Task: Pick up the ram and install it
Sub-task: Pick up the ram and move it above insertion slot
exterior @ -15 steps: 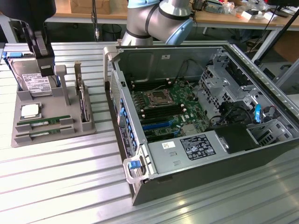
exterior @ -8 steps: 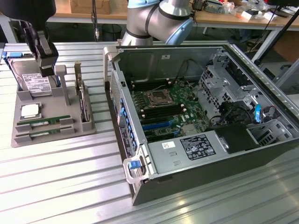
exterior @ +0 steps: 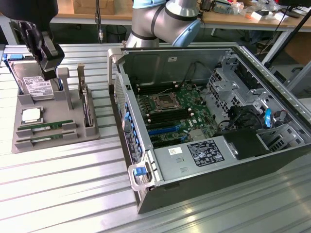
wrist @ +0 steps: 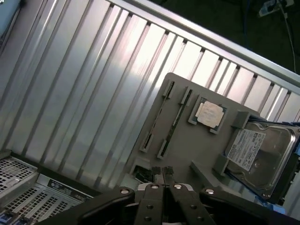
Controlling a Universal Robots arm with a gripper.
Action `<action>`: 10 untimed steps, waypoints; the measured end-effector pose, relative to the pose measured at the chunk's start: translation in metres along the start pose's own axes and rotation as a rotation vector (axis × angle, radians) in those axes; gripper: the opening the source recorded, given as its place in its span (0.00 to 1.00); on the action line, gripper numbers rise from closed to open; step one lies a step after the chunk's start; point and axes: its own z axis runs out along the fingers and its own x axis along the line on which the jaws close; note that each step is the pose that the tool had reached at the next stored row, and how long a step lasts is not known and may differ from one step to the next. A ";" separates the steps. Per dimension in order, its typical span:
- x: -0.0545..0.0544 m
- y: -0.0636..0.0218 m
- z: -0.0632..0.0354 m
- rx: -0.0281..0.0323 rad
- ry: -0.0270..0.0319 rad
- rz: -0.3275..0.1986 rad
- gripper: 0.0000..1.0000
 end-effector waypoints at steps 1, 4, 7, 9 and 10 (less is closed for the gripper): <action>0.000 0.0000 0.0000 -0.0003 0.0003 -0.013 0.11; 0.000 0.0000 0.0000 -0.0017 0.0019 -0.072 0.11; 0.000 0.0000 0.0000 -0.0024 0.0026 -0.100 0.11; 0.000 0.0000 0.0000 -0.0031 0.0034 -0.130 0.11; 0.000 0.0000 0.0000 -0.0035 0.0038 -0.143 0.11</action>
